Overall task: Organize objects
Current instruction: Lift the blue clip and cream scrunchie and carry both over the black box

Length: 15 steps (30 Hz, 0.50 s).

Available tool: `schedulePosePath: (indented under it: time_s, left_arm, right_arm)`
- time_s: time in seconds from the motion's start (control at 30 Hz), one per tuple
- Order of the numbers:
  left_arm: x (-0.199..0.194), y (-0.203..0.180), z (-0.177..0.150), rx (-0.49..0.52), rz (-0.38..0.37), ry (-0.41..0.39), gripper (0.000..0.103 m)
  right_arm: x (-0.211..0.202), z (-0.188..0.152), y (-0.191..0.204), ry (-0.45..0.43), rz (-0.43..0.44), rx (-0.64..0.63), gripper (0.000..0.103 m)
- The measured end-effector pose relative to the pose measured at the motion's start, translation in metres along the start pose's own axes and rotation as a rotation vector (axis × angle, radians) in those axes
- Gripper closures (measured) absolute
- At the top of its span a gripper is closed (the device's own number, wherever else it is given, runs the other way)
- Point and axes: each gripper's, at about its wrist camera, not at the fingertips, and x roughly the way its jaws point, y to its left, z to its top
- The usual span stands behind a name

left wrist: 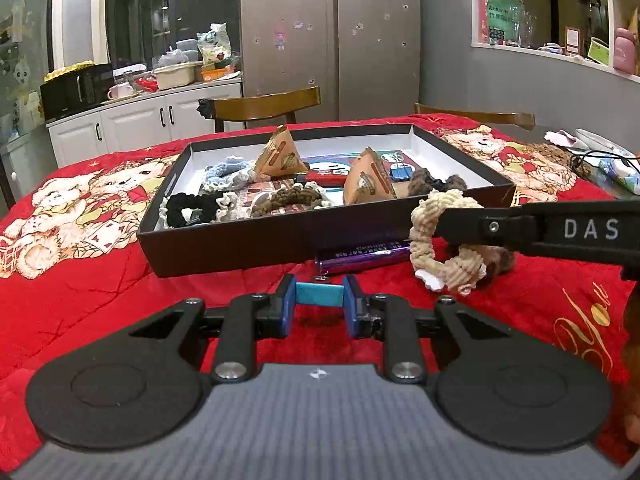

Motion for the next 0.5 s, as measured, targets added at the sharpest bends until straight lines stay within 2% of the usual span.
schedulePosePath:
  time_s: [0.5]
  left_arm:
    - [-0.014,-0.003,-0.002,0.007,0.009,-0.080,0.074]
  right_arm:
    - [-0.012,0.005,0.002,-0.063,0.040,-0.012,0.087]
